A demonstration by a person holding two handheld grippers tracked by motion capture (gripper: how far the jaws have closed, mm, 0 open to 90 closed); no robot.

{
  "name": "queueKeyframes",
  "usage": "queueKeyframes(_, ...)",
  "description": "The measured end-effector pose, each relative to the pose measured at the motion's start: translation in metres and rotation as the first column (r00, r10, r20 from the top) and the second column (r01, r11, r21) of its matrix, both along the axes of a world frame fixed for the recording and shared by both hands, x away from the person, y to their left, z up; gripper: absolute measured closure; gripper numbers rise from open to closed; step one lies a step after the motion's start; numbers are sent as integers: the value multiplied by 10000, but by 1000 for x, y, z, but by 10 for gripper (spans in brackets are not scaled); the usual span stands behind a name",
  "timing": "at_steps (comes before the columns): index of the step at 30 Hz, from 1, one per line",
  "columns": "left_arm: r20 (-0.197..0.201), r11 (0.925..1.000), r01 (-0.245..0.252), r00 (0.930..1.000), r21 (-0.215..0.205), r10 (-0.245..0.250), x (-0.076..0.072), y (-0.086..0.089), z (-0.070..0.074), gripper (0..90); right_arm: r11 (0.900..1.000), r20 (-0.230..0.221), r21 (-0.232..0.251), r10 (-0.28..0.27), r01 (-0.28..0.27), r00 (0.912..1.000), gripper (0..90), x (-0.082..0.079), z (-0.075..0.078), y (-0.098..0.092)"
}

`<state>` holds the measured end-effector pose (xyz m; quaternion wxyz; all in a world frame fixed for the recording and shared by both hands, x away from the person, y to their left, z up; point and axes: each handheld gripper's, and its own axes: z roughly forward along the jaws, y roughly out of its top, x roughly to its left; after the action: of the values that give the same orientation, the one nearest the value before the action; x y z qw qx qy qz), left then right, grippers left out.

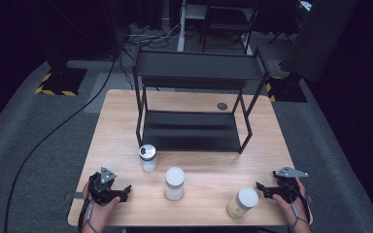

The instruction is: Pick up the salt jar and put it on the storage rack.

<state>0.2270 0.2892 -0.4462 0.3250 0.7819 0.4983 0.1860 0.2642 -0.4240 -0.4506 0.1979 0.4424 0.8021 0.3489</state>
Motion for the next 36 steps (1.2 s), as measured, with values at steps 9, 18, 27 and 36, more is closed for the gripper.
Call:
queueKeyframes(9,559,9989,252,9982,-391,-230,-7,-5,19,51,10000,1,5,-15,15,10000,74,0,0,0)
queueKeyframes(18,1057,9978,355,9940,-551,-295,-15,-5,35,52,10000,2,5,-27,27,10000,74,0,0,0)
queueKeyframes(27,1298,9966,526,9906,-630,-441,-15,-7,47,52,10000,2,8,-28,28,10000,74,0,0,0)
queueKeyframes(36,1642,9963,773,9839,-370,-702,-16,-16,66,53,10000,2,9,-29,29,10000,74,0,0,0)
